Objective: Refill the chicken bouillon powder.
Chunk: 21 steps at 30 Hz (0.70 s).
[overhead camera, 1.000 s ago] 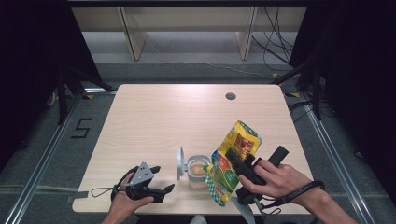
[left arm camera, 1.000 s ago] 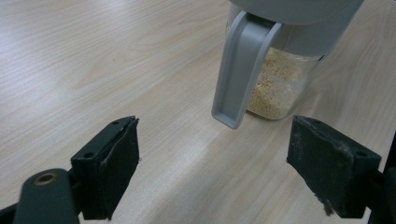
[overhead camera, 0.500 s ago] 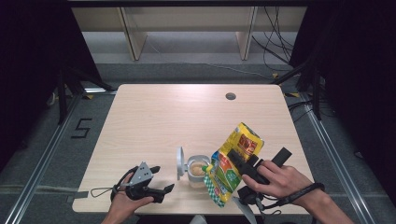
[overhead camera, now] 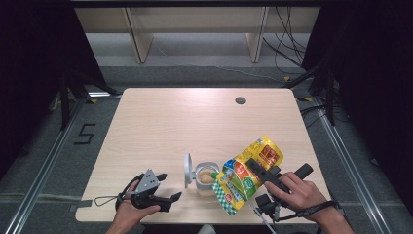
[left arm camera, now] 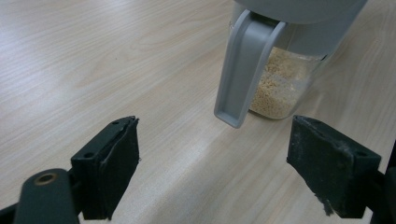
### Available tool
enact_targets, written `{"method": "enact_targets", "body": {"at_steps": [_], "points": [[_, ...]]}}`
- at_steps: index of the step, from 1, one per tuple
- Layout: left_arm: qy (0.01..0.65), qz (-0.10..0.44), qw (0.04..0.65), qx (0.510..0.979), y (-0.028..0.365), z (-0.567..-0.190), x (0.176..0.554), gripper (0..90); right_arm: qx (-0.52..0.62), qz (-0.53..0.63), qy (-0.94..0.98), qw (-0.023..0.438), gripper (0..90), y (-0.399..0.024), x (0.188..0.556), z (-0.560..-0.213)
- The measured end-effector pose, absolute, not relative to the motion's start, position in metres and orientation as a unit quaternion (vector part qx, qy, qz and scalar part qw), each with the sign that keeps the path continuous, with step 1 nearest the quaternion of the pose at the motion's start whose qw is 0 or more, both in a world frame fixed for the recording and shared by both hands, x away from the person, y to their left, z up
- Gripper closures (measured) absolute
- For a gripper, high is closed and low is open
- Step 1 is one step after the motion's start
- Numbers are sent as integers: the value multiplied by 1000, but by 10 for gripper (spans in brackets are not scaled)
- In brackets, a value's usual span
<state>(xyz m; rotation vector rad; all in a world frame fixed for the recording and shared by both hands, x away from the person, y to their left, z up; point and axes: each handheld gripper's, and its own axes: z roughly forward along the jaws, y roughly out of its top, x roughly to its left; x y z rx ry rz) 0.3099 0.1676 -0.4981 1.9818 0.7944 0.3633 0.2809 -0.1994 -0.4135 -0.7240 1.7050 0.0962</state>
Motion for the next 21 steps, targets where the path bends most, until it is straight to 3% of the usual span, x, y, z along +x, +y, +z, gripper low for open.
{"method": "enact_targets", "body": {"at_steps": [10,21], "points": [[321,148,469,809,169,-499,312,161,-243,121,756,595,671,-213,284,-435],[325,146,463,811,168,-501,313,162,-171,223,789,546,673,-230,295,-445]]}}
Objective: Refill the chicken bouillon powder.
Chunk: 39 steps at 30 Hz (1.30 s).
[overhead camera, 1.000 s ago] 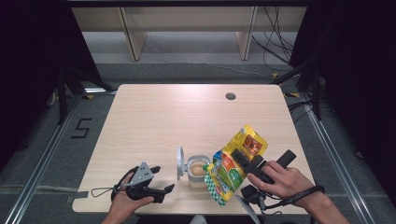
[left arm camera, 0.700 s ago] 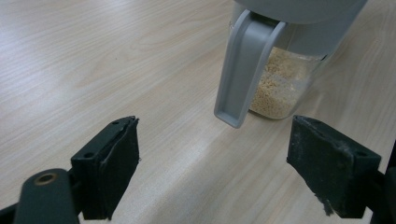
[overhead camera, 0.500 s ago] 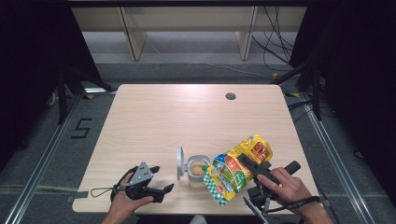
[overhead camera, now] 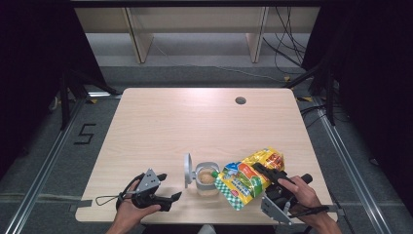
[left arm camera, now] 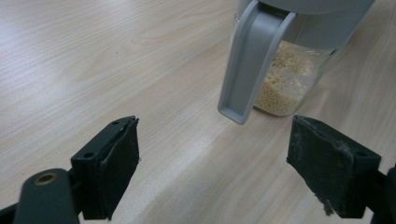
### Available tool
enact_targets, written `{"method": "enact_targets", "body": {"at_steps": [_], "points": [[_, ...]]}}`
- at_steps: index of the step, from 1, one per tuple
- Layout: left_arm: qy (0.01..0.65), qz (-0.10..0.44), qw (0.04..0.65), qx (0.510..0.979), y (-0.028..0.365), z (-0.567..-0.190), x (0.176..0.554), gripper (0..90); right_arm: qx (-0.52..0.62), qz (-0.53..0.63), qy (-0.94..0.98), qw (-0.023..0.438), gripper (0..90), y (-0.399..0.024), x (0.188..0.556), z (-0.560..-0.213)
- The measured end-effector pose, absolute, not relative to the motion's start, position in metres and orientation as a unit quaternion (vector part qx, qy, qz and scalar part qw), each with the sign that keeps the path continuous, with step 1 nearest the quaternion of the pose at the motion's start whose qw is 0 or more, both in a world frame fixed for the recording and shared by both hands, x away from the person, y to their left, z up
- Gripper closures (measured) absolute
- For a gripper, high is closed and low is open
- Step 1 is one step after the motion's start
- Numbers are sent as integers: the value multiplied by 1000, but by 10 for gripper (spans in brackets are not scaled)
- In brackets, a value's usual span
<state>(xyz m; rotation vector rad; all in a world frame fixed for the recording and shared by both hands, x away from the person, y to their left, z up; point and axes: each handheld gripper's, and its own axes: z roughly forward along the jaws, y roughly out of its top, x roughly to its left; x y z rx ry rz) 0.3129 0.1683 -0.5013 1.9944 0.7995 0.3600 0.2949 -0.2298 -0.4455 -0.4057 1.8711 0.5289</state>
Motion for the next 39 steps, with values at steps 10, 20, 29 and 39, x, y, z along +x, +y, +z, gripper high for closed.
{"method": "enact_targets", "body": {"at_steps": [10,20,29,39], "points": [[328,150,462,810,169,-500,311,161,-132,286,804,505,677,-238,306,-453],[323,150,458,815,171,-499,311,162,-76,354,817,449,683,-243,313,-462],[326,146,465,810,170,-499,311,161,-52,381,820,423,689,-244,318,-467],[320,153,464,812,170,-499,311,161,-46,390,823,411,698,-244,317,-470]]}}
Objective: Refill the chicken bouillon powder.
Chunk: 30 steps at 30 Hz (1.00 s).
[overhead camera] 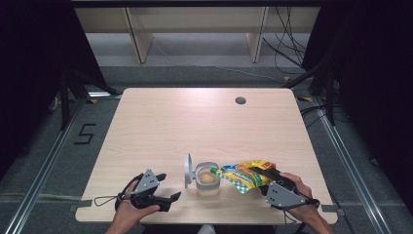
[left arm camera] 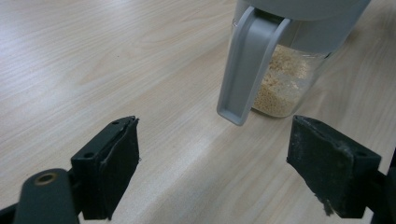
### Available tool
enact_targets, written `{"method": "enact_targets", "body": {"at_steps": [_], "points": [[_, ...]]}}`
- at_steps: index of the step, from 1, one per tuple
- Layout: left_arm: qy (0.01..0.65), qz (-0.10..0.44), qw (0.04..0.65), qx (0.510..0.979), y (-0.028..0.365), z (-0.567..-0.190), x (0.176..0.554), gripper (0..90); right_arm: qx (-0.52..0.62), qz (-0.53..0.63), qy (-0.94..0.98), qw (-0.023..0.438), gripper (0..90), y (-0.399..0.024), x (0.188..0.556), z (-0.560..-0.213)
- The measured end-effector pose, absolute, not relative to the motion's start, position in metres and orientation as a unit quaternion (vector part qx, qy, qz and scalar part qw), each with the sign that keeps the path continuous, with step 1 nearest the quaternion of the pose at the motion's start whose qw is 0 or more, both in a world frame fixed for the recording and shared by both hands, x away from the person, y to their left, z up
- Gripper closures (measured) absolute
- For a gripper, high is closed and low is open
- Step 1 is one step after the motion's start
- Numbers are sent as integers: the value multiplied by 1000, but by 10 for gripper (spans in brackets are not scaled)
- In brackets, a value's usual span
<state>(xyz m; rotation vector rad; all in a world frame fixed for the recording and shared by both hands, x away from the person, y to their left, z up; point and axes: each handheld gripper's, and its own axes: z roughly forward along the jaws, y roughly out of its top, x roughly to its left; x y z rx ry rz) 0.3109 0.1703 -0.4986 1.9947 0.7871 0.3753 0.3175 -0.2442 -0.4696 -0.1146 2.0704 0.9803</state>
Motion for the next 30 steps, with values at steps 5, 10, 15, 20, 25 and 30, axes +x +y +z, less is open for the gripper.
{"method": "enact_targets", "body": {"at_steps": [5,10,15,20,25,30], "points": [[319,150,466,811,170,-499,311,161,-30,408,821,398,701,-248,323,-470],[327,146,469,807,169,-499,310,161,11,448,812,374,705,-254,330,-471],[332,145,469,805,167,-500,310,161,50,484,797,357,713,-259,340,-471],[320,149,465,812,169,-500,312,162,78,501,789,346,718,-262,350,-474],[326,149,463,811,169,-500,311,161,116,534,775,317,720,-263,361,-478],[326,147,464,810,169,-499,311,161,146,560,761,294,720,-261,374,-482]]}}
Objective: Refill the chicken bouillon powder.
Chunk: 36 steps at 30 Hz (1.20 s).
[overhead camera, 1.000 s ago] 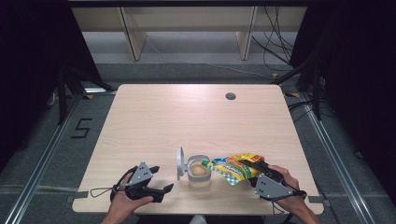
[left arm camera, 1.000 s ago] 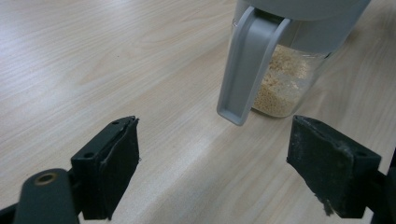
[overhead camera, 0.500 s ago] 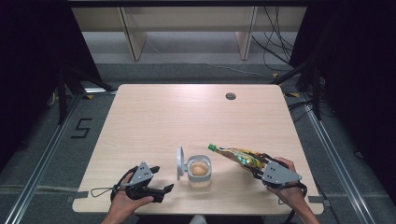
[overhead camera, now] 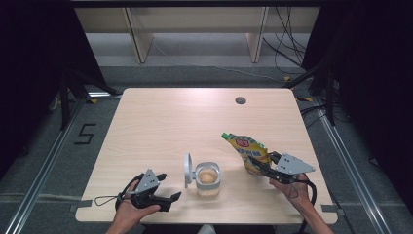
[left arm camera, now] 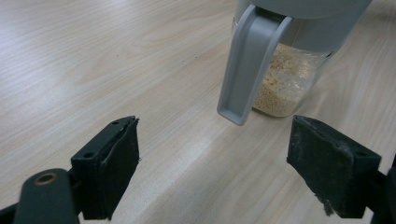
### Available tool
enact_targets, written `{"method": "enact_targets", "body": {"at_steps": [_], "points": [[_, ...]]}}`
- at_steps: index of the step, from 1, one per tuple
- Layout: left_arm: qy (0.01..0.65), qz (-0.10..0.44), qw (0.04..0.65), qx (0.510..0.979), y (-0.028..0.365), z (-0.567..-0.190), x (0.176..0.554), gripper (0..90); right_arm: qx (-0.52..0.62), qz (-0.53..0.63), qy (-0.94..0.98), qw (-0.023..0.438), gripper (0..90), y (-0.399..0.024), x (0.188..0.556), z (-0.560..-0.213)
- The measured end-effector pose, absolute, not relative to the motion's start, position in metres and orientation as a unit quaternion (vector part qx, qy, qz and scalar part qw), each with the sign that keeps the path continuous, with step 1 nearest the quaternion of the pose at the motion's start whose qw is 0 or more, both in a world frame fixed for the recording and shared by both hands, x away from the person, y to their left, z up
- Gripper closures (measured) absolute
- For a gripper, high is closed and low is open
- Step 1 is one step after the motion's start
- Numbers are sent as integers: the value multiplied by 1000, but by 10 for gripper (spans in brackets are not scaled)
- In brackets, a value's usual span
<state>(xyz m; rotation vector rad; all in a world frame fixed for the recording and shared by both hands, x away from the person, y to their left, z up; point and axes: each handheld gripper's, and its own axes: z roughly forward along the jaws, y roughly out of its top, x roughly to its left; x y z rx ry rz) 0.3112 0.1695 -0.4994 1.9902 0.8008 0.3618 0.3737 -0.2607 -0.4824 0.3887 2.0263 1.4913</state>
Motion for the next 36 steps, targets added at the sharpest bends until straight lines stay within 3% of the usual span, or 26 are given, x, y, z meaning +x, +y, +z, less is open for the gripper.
{"method": "enact_targets", "body": {"at_steps": [27,36], "points": [[327,157,471,804,172,-497,309,165,190,534,776,276,710,-274,365,-490],[337,137,486,795,172,-497,310,165,213,549,762,269,663,-282,366,-491]]}}
